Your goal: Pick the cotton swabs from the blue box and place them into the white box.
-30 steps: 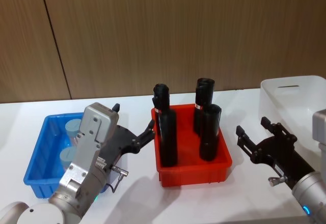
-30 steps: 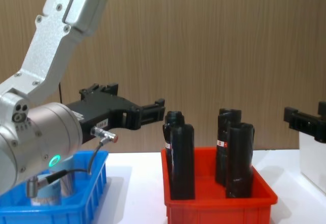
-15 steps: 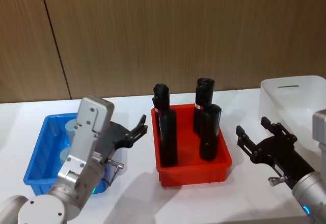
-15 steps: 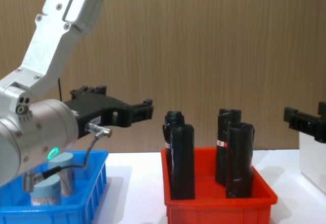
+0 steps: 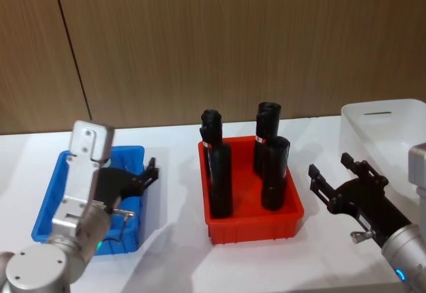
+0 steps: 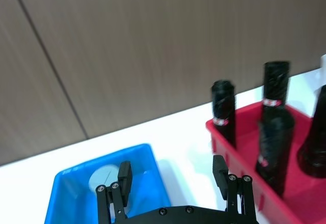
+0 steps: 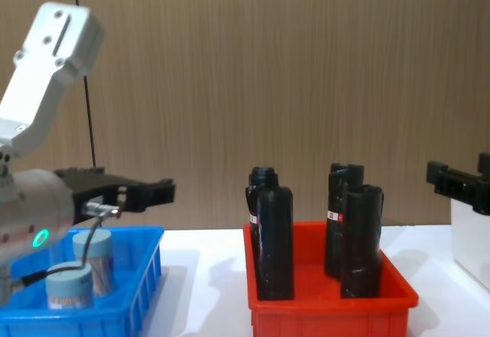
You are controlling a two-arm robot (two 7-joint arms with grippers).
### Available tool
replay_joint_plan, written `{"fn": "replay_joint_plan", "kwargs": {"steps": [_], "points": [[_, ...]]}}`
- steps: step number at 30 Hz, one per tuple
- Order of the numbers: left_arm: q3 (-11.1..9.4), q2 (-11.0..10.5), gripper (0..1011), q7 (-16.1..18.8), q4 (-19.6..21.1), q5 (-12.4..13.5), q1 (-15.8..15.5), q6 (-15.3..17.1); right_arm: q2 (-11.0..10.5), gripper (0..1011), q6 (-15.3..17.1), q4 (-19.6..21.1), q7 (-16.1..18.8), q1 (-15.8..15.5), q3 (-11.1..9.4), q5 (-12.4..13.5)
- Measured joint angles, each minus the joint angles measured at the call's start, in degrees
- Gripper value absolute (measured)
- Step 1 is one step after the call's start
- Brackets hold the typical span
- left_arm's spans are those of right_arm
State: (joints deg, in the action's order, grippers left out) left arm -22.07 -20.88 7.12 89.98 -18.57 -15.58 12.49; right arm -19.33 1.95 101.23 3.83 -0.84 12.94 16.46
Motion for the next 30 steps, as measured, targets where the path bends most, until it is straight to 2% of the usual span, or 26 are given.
{"fn": "replay_joint_plan", "kwargs": {"steps": [13, 30], "points": [[2.9, -0.5, 1004, 1.2, -4.8, -5.3, -1.2, 4.0, 0.0, 687, 0.0, 0.0, 0.0, 0.0, 0.0, 0.0], [4.9, -0.5, 1004, 0.8, -9.0, -8.5, -2.3, 5.6, 0.0, 687, 0.0, 0.0, 0.0, 0.0, 0.0, 0.0]]}}
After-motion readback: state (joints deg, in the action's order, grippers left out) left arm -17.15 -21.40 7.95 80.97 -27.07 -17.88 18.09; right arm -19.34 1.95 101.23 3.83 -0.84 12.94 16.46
